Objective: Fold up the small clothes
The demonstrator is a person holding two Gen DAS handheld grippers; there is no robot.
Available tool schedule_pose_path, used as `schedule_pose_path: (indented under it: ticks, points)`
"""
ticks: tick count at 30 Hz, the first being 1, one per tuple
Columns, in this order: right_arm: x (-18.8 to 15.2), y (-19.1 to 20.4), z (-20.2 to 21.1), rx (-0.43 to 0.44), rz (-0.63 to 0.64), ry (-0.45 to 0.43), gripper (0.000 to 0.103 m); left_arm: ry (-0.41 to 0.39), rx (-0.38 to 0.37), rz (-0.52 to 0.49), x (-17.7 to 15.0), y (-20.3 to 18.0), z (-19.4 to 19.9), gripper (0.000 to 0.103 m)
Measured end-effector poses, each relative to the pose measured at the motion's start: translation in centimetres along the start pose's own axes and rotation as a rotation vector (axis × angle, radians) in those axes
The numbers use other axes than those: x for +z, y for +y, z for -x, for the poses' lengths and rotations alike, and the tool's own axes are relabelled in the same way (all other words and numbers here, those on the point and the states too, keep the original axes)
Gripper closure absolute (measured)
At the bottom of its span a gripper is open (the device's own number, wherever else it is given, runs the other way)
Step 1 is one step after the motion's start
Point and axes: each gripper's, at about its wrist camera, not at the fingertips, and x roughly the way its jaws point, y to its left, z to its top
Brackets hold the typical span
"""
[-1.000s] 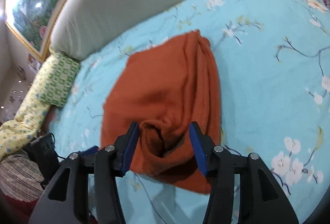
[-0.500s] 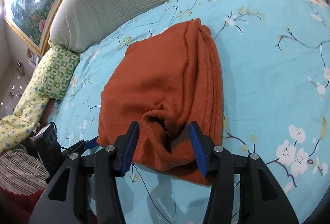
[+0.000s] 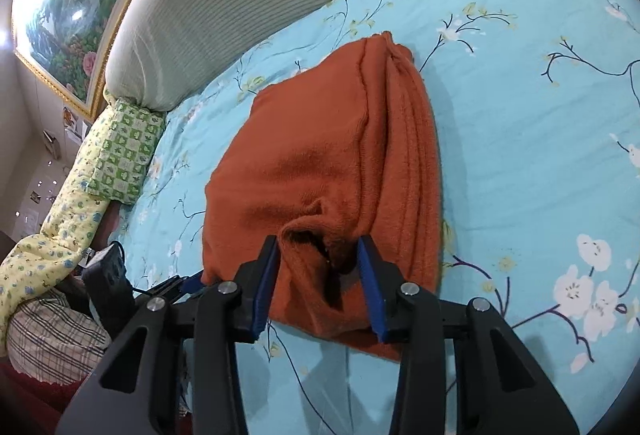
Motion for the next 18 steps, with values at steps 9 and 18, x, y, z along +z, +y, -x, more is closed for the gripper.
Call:
schedule_pose_path:
  ticks: [9, 18]
  points:
    - [0.5, -0.5, 5.9, 0.121, -0.032, -0.146, 0.096, -0.059, -0.122, 0.011, 0.9, -1.8, 4.9, 0.093]
    - [-2.9, -4.4, 2.9, -0.024, -0.096, -0.016, 0.096, 0.122, -0.155, 0.133, -2.9, 0.3, 1.2, 0.101]
